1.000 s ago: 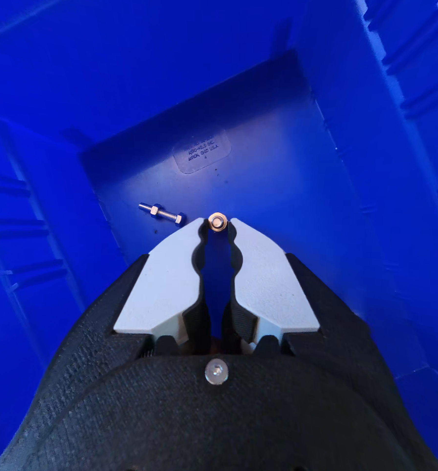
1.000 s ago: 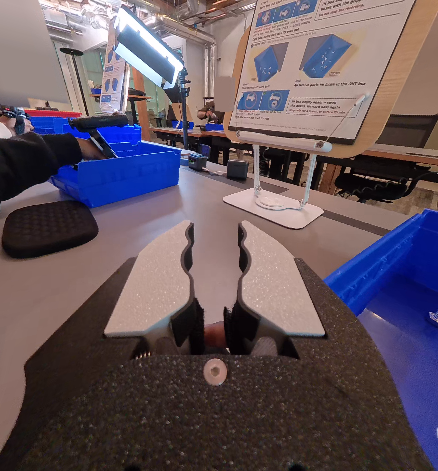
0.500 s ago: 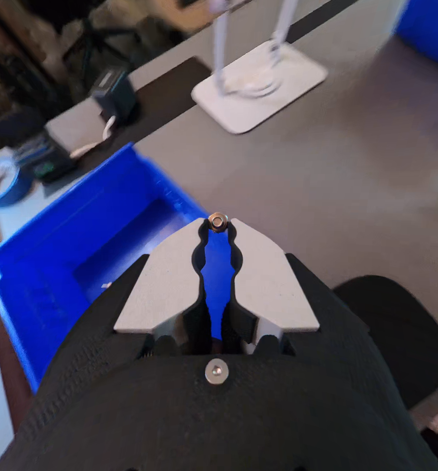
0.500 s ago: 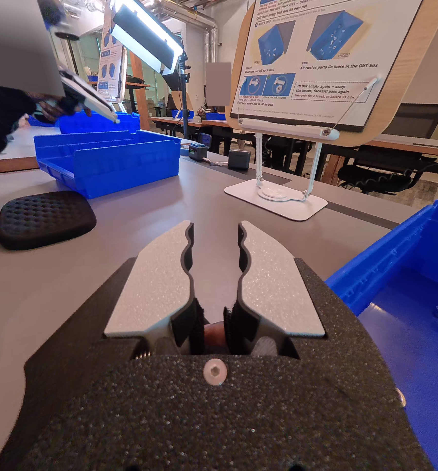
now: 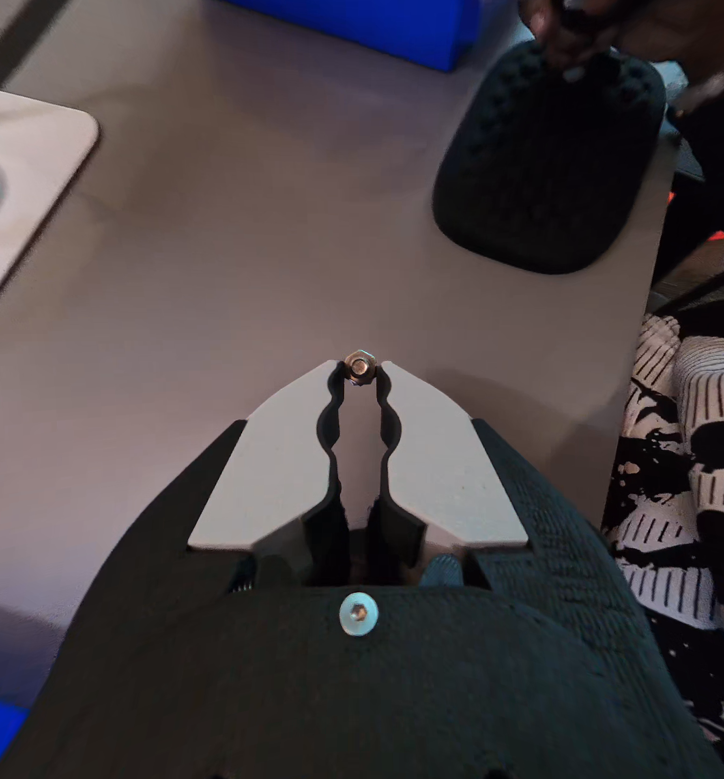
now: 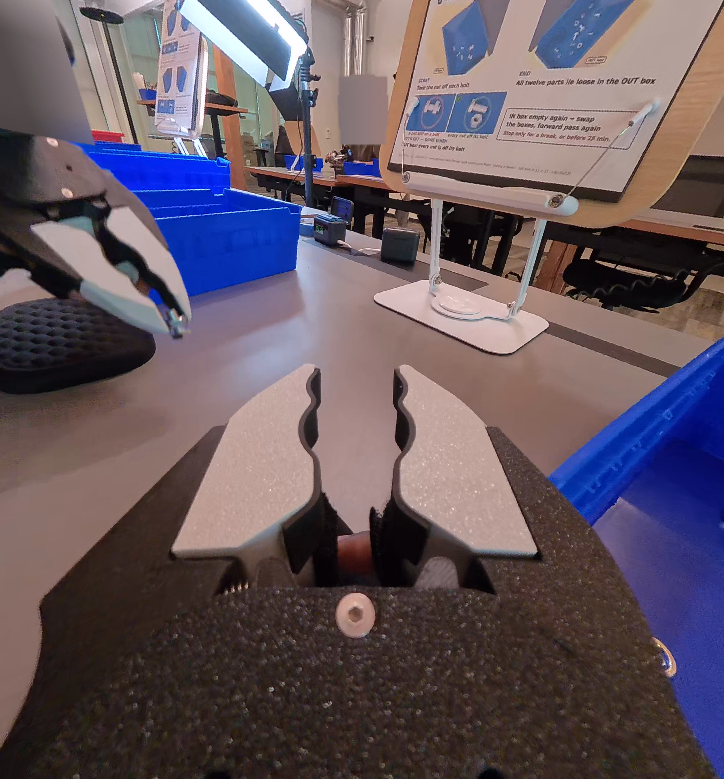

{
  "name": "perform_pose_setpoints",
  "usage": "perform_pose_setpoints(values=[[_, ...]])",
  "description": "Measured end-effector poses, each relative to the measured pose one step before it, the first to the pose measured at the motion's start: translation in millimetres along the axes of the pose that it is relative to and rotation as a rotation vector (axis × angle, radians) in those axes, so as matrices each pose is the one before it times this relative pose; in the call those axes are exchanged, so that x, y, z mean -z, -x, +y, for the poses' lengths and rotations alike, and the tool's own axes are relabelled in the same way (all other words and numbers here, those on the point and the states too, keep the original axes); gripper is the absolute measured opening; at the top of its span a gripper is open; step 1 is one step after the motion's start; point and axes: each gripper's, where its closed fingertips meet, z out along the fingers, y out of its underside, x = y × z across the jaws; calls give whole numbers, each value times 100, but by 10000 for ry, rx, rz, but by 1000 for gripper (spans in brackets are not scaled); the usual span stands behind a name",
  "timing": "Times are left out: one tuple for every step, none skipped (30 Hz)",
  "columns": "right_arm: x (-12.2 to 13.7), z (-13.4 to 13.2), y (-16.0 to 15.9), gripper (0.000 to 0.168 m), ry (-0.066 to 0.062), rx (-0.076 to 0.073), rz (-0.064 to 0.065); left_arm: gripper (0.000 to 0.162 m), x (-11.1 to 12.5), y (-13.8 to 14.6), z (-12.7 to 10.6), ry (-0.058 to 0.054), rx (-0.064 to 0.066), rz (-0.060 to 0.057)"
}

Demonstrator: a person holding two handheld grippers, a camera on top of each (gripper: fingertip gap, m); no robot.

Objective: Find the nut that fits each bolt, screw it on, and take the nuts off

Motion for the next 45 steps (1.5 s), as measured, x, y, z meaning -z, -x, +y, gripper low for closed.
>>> perform_pose_setpoints(values=[[-7, 12, 13, 33, 11, 13, -4, 15, -685, -442, 304, 105, -51, 84], [-13, 26, 16, 33, 15, 11, -2, 15, -580, -349, 279, 81, -37, 52], [-22, 35, 14, 33, 21, 8, -2, 15, -464, -411, 249, 70, 6, 127], [-34, 33, 25, 33, 29, 8, -5, 15, -364, -362, 190, 32, 12, 123], [-33, 53, 18, 33, 36, 10, -7, 15, -293, -246, 145, 22, 5, 59], [-46, 61, 27, 33, 44, 13, -10, 15, -219, -164, 170, 58, -45, 8], [-56, 67, 37, 33, 51, 18, -8, 15, -183, -129, 167, 65, -61, 0], [-50, 78, 28, 33, 59, 26, -6, 15, -162, -181, 125, 54, -27, 45], [-66, 75, 49, 33, 68, 35, -11, 15, -147, -242, 113, 53, -10, 106], [-61, 87, 60, 33, 71, 42, -16, 15, -138, -210, 130, 69, -25, 80], [-70, 85, 60, 33, 71, 48, -16, 15, -131, -116, 151, 96, -64, 10], [-64, 79, 79, 33, 68, 52, -19, 15, -133, -76, 162, 96, -70, -2], [-57, 75, 79, 33, 65, 51, -22, 15, -117, -137, 126, 80, -40, 45], [-63, 72, 72, 33, 63, 46, -21, 15, -96, -130, 74, 47, -28, 48], [-55, 70, 70, 33, 61, 43, -21, 15, -89, -97, 34, 11, -15, 13], [-58, 71, 70, 33, 63, 41, -27, 15, -85, -70, 28, 16, -2, 9], [-65, 73, 88, 33, 66, 43, -39, 15, -85, -59, 69, 36, 2, 9], [-73, 68, 105, 33, 73, 51, -46, 15, -100, -67, 87, 51, -15, 14], [-87, 90, 127, 34, 89, 63, -53, 15, -101, -52, 77, 30, -26, 12], [-92, 84, 156, 34, 106, 75, -62, 15, -96, 1, 8, -38, 18, -14], [-124, 68, 234, 34, 114, 86, -86, 16, -28, 3, -31, -68, 54, 0], [-158, 29, 354, 34, 121, 85, -146, 18, 19, 26, -18, -63, 66, 6], [-212, 20, 522, 33, 144, 60, -223, 21, 82, 51, -12, -71, 67, -8], [-289, -17, 714, 32, 173, 9, -318, 24, 158, 64, -51, -106, 78, -18], [-382, -87, 961, 31, 174, -39, -449, 27, 259, 19, -114, -200, 82, 24], [-508, -130, 1119, 31, 163, -37, -528, 29, 348, -5, -263, -365, 70, 49], [-614, -144, 1093, 29, 180, 15, -484, 29, 461, 17, -484, -579, 65, 40], [-715, -104, 1025, 28, 213, 83, -430, 30, 614, 34, -669, -734, 61, 46], [-809, -71, 1013, 25, 247, 113, -428, 30, 740, -34, -903, -908, 48, 97], [-897, -45, 940, 24, 275, 79, -422, 30, 878, -161, -1159, -1076, 50, 182], [-935, -29, 815, 24, 301, 27, -387, 31, 948, -275, -1236, -1123, 31, 248], [-955, 29, 690, 23, 326, 19, -349, 31, 936, -158, -1150, -1059, 24, 166], [-910, 112, 566, 22, 351, 43, -309, 32, 866, -82, -919, -905, 20, 122], [-853, 203, 377, 21, 379, 55, -223, 33, 776, -89, -728, -764, 38, 130], [-772, 245, 182, 20, 371, 49, -132, 34, 703, -66, -713, -710, 55, 97], [-691, 220, 113, 20, 312, 39, -115, 35, 624, -38, -689, -632, 33, 64], [-596, 158, 98, 19, 237, 18, -124, 36, 519, 11, -609, -531, 37, 32], [-499, 109, 58, 19, 171, -11, -107, 36, 382, 42, -425, -386, 70, 20], [-409, 77, -11, 18, 121, -23, -69, 37, 241, 72, -249, -239, 82, 7], [-296, 51, -63, 17, 82, -15, -28, 38, 122, 38, -151, -127, 39, 6], [-209, 67, -83, 15, 68, -9, -4, 38, 16, 4, -32, -19, -3, 4], [-141, 72, -76, 14, 75, -18, 1, 39, -52, -69, 90, 60, -33, 43], [-77, 19, -6, 14, 40, -20, -28, 39, -68, -84, 126, 81, -51, 32], [-55, -57, 25, 14, -17, -8, -45, 40, -52, -66, 94, 62, -53, 25], [-50, -34, 26, 12, -9, -8, -30, 40, -20, -52, 46, 28, -34, 22]])
